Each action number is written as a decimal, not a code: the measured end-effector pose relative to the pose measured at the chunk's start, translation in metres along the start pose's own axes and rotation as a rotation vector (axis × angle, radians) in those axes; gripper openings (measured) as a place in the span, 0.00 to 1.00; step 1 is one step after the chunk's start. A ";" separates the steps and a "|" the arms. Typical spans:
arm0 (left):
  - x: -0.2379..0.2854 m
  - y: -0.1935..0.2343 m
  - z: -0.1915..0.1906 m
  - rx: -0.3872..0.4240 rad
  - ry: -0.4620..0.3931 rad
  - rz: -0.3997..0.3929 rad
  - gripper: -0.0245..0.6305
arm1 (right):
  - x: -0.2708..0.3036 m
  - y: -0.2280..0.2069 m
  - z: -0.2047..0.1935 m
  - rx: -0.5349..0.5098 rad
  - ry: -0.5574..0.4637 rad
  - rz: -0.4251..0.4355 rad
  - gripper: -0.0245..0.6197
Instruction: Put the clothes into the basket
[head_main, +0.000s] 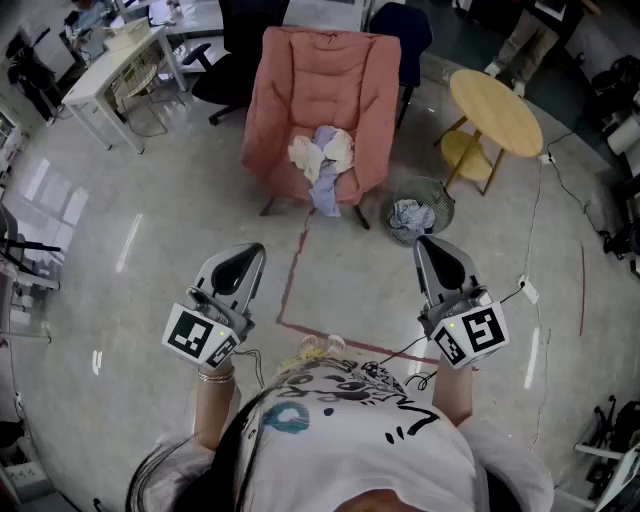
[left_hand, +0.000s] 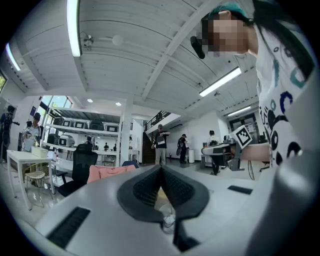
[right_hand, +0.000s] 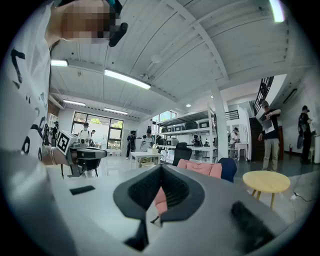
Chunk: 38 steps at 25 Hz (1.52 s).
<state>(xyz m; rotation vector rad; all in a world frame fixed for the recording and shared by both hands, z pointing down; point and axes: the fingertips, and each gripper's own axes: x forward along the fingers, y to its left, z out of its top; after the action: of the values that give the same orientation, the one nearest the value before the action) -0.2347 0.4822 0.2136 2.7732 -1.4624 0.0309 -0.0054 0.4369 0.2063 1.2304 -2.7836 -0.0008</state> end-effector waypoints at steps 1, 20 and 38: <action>0.000 0.000 0.000 0.000 0.000 -0.001 0.05 | 0.000 0.000 0.000 -0.001 0.001 0.000 0.08; 0.008 -0.002 -0.002 -0.010 0.010 0.018 0.05 | -0.004 -0.010 -0.004 0.038 -0.030 0.007 0.09; 0.035 -0.026 -0.022 -0.033 0.038 0.067 0.05 | 0.005 -0.035 -0.028 0.064 -0.016 0.099 0.09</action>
<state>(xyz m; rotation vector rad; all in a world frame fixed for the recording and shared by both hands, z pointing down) -0.1940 0.4679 0.2368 2.6822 -1.5314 0.0596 0.0201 0.4110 0.2335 1.1086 -2.8763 0.0869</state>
